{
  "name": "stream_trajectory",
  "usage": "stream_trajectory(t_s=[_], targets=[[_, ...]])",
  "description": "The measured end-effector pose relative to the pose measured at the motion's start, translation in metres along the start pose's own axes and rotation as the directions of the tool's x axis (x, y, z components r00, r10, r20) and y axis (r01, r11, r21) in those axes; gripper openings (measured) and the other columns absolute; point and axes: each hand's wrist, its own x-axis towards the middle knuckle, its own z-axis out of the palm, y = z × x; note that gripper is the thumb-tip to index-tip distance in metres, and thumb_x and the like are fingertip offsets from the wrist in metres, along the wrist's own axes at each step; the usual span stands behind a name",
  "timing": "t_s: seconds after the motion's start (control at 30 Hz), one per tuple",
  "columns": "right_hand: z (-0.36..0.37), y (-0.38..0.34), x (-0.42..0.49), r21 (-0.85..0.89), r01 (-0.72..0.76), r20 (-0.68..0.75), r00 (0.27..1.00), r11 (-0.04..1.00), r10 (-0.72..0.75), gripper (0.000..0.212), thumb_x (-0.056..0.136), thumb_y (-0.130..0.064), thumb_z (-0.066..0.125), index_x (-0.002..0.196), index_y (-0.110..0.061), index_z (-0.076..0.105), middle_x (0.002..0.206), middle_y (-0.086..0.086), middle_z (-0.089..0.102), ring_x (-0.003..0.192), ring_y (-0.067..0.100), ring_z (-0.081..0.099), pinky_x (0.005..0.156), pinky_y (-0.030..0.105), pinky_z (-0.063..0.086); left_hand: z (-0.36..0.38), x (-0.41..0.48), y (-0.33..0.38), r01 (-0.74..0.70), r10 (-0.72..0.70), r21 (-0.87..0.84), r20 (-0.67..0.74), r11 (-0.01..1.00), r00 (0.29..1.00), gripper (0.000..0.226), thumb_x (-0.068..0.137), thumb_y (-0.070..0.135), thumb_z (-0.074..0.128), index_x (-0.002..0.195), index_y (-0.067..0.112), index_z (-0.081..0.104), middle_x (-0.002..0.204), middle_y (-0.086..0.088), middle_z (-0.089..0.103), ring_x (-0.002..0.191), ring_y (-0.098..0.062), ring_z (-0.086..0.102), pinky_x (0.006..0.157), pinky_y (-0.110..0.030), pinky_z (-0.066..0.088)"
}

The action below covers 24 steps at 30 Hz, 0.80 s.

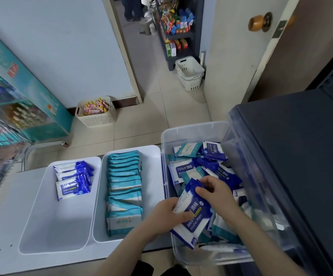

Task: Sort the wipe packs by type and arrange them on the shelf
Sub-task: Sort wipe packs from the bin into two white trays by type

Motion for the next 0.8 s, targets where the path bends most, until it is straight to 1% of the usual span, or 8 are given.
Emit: stream_trajectory(t_s=[0.13,0.27,0.37,0.5,0.57,0.67,0.73,0.8], targets=[[0.000,0.004,0.027,-0.036,-0.014,-0.036,0.999,0.999,0.013,0.006,0.089,-0.018,0.064,0.088,-0.024,0.064,0.093,-0.005,0.067,0.087,0.011,0.062,0.078,0.028,0.050,-0.001,0.004,0.002,0.007,-0.011,-0.041,-0.097,0.999,0.995,0.021,0.086,0.032,0.068,0.101,0.019,0.061,0.094,0.001,0.073,0.082,-0.014,0.071,0.081,-0.038,0.059],[-0.024,0.023,0.083,-0.374,-0.028,-0.247,0.966,0.927,-0.070,0.027,0.090,-0.010,0.055,0.116,-0.014,0.062,0.117,0.004,0.064,0.106,0.020,0.059,0.087,0.030,0.047,-0.019,0.006,0.013,-0.024,-0.002,-0.080,-0.308,0.996,0.951,0.018,0.090,0.033,0.063,0.099,0.018,0.060,0.088,0.002,0.072,0.075,-0.015,0.071,0.072,-0.035,0.060],[-0.033,0.025,0.119,-0.581,-0.035,-0.167,0.983,0.813,-0.077,0.040,0.087,-0.007,0.053,0.127,-0.012,0.052,0.127,0.007,0.055,0.112,0.026,0.054,0.087,0.034,0.047,-0.034,0.008,0.022,-0.067,-0.001,-0.144,-0.427,0.987,0.904,0.017,0.090,0.031,0.063,0.099,0.016,0.060,0.089,0.000,0.072,0.075,-0.016,0.071,0.069,-0.034,0.060],[-0.028,0.041,0.152,-0.751,-0.006,-0.019,1.000,0.660,-0.013,0.034,0.089,-0.021,0.055,0.123,-0.020,0.054,0.120,0.006,0.062,0.101,0.027,0.058,0.081,0.034,0.049,-0.052,0.010,0.028,-0.145,-0.028,-0.289,-0.521,0.946,0.853,0.007,0.090,0.028,0.064,0.090,0.021,0.062,0.085,0.004,0.073,0.075,-0.015,0.072,0.071,-0.036,0.060],[-0.030,0.046,0.159,-0.802,-0.038,-0.073,0.997,0.596,-0.035,0.027,0.094,-0.020,0.048,0.117,-0.020,0.060,0.111,0.007,0.067,0.092,0.027,0.061,0.076,0.033,0.050,-0.060,0.011,0.027,-0.176,-0.017,-0.299,-0.546,0.938,0.837,0.005,0.090,0.026,0.064,0.090,0.021,0.063,0.084,0.005,0.074,0.075,-0.014,0.072,0.071,-0.035,0.060],[-0.030,0.028,0.149,-0.865,-0.018,-0.139,0.969,0.502,-0.205,0.025,0.097,-0.021,0.041,0.101,-0.018,0.066,0.093,0.004,0.069,0.078,0.025,0.061,0.060,0.028,0.041,-0.071,0.012,0.021,-0.180,-0.025,-0.299,-0.570,0.937,0.821,0.010,0.090,0.027,0.064,0.097,0.020,0.064,0.086,0.004,0.074,0.075,-0.013,0.071,0.070,-0.033,0.059],[-0.019,0.015,0.138,-0.838,0.128,-0.037,0.957,0.531,-0.289,0.025,0.097,-0.030,0.045,0.096,-0.020,0.067,0.093,0.001,0.070,0.083,0.023,0.063,0.063,0.030,0.045,-0.076,0.013,0.017,-0.176,-0.041,-0.314,-0.581,0.933,0.813,0.009,0.090,0.027,0.064,0.097,0.021,0.063,0.088,0.003,0.073,0.076,-0.014,0.071,0.071,-0.035,0.060],[-0.007,0.007,0.128,-0.750,0.232,0.085,0.962,0.619,-0.258,0.026,0.097,-0.035,0.046,0.101,-0.023,0.068,0.099,-0.002,0.070,0.090,0.020,0.063,0.074,0.034,0.050,-0.079,0.015,0.015,-0.174,-0.049,-0.322,-0.581,0.931,0.813,0.006,0.090,0.027,0.063,0.094,0.022,0.062,0.089,0.003,0.073,0.079,-0.016,0.071,0.074,-0.038,0.060]])
